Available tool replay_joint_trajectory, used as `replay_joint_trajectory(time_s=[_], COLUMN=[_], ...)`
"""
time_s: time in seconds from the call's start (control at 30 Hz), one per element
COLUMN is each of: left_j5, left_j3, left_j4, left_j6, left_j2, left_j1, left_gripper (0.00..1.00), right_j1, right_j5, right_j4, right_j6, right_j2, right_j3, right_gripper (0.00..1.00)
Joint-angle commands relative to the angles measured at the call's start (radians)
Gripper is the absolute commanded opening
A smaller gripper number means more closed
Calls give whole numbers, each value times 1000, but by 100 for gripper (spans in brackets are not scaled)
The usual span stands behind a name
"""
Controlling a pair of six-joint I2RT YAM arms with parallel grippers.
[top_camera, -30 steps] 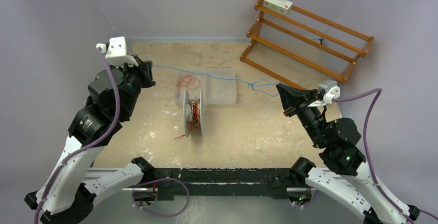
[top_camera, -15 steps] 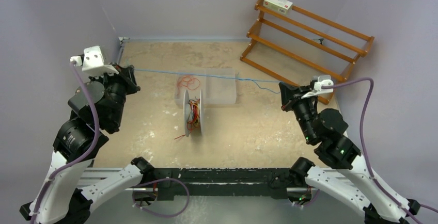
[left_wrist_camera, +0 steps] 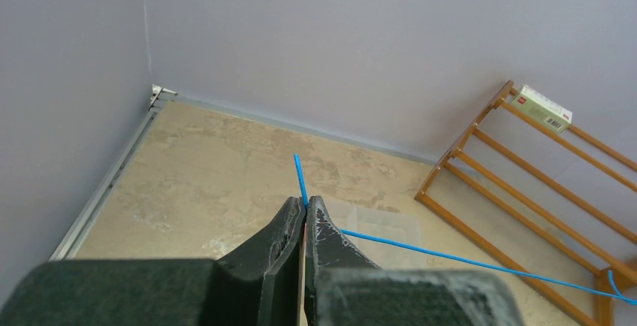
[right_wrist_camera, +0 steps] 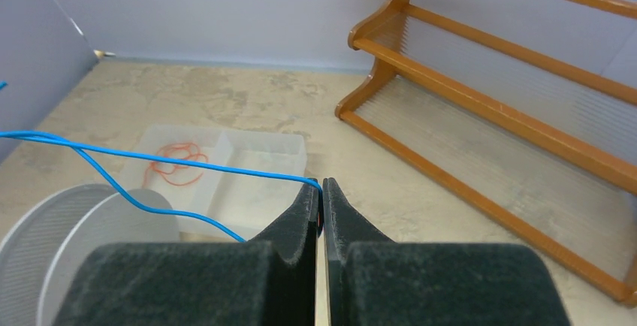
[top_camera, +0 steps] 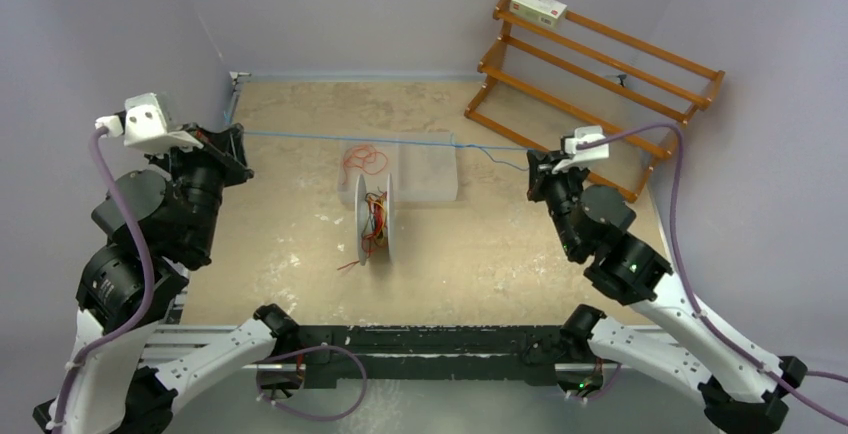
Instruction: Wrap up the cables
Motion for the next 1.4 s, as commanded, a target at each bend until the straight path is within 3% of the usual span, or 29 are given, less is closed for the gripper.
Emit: replay_joint_trajectory(time_s=[0.0,0.17,0.27,0.5,0.77,1.13,1.37], left_j5=[-183,-164,-150,-145,-165,-181,-193], left_j3=[80,81,74,95,118,146,157], left_j4=[36,38,44,41,30,19,15], left_j6=[67,62,58,63,69,86,99], left_j2=[-39,-35,-42,-59,-81,-92,-99], left_j1=[17,17,17,17,17,17,17], left_gripper=[0,0,0,0,0,0,0], right_j1=[-24,-24,-24,-25,-64,-147,-218], right_j5=[212,30,-3,117,238,246,216], right_j4=[60,141,167,236,322,444,444], right_j6=[-184,-221,-201,-254,-355,-462,-469], right_j2=[24,16,25,84,147,175,212], right_j3=[42,40,35,2,-11,-46,-36], right_gripper=[4,19,24,29,53,65,67])
